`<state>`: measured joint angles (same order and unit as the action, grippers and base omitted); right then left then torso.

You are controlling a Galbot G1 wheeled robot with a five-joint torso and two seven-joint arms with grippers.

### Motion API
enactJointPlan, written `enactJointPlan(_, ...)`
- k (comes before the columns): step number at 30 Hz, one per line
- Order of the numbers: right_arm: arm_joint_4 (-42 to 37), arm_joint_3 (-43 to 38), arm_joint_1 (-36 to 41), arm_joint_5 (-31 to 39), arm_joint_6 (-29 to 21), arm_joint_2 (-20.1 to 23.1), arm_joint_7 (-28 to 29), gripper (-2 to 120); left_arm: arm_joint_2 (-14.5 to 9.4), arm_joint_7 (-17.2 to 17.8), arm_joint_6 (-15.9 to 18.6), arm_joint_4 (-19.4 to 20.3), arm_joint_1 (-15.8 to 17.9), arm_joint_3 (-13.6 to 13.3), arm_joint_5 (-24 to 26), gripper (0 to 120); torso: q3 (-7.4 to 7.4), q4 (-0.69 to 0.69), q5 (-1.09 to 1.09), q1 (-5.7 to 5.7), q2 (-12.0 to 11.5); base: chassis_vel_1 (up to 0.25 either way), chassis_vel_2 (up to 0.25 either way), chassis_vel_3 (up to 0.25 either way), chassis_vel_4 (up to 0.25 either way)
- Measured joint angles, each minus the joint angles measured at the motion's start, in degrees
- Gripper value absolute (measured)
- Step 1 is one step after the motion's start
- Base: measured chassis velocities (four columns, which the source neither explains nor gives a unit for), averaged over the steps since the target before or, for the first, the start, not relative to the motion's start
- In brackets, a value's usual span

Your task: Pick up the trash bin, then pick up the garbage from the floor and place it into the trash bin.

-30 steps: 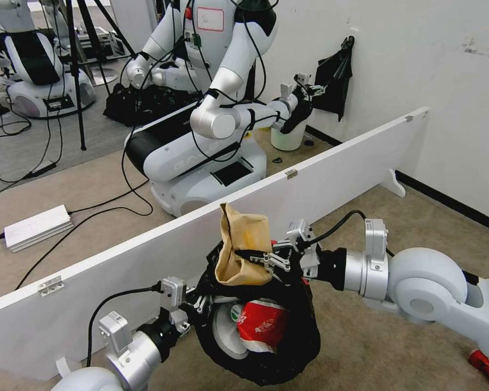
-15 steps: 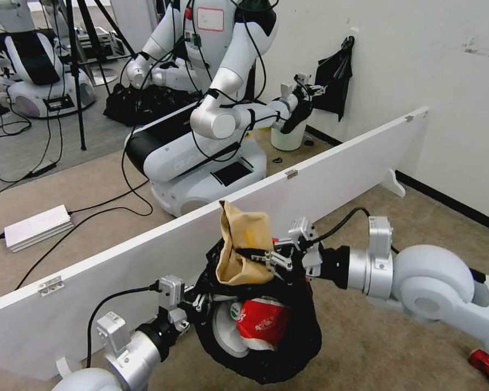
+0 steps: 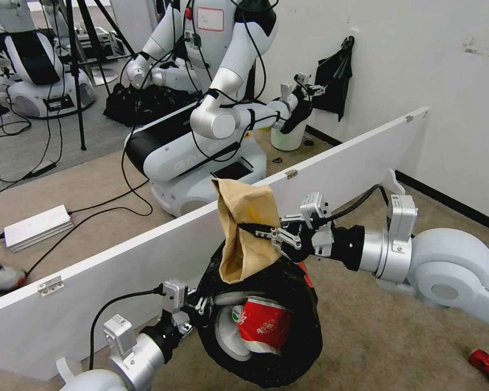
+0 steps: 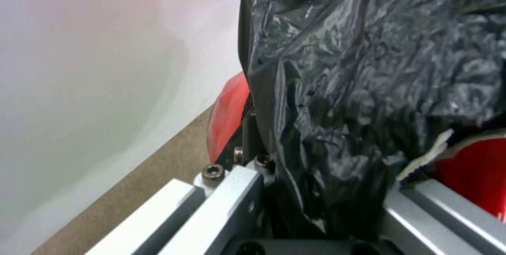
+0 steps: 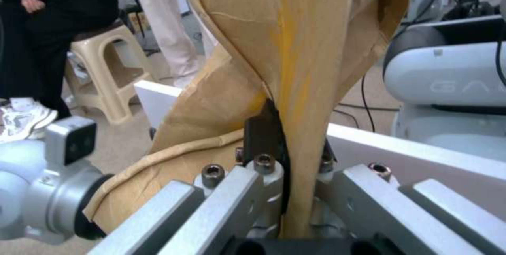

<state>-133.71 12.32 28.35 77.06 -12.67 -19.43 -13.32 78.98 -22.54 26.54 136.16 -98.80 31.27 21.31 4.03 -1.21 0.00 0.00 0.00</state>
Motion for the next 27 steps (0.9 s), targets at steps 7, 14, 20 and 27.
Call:
enactJointPlan(7, -0.37, -1.00, -0.56, 0.23, 1.01, 0.37, -1.80, 0, 0.03, -0.21, -0.08, -0.93, 0.40, -0.38, -0.73, 0, 0.00, 0.00, 0.00, 0.00, 0.00, 0.000, 0.000, 0.000, 0.000)
enactJointPlan(14, -0.92, -1.39, -1.08, -1.98, 2.60, 1.04, -5.29, 0, -0.04, -0.03, 0.09, -1.48, 1.18, -0.43, -0.61, 0, 0.00, -0.01, 0.00, 0.00, 0.00, 0.000, 0.000, 0.000, 0.000)
enactJointPlan(20, -0.37, -2.86, -1.79, -10.08, 4.36, 2.22, -10.35, 0, -0.13, 0.72, 0.76, -1.57, 1.54, -0.42, 0.44, 0, 0.00, 0.00, 0.00, 0.00, 0.00, 0.000, 0.000, 0.000, 0.000)
enactJointPlan(27, -0.94, -5.09, -1.61, -15.36, 5.44, 4.15, -13.42, 0, -0.27, 2.87, 2.29, -1.51, 2.41, -0.66, 2.89, 0, 0.00, -0.01, 0.00, 0.00, 0.00, 0.000, 0.000, 0.000, 0.000)
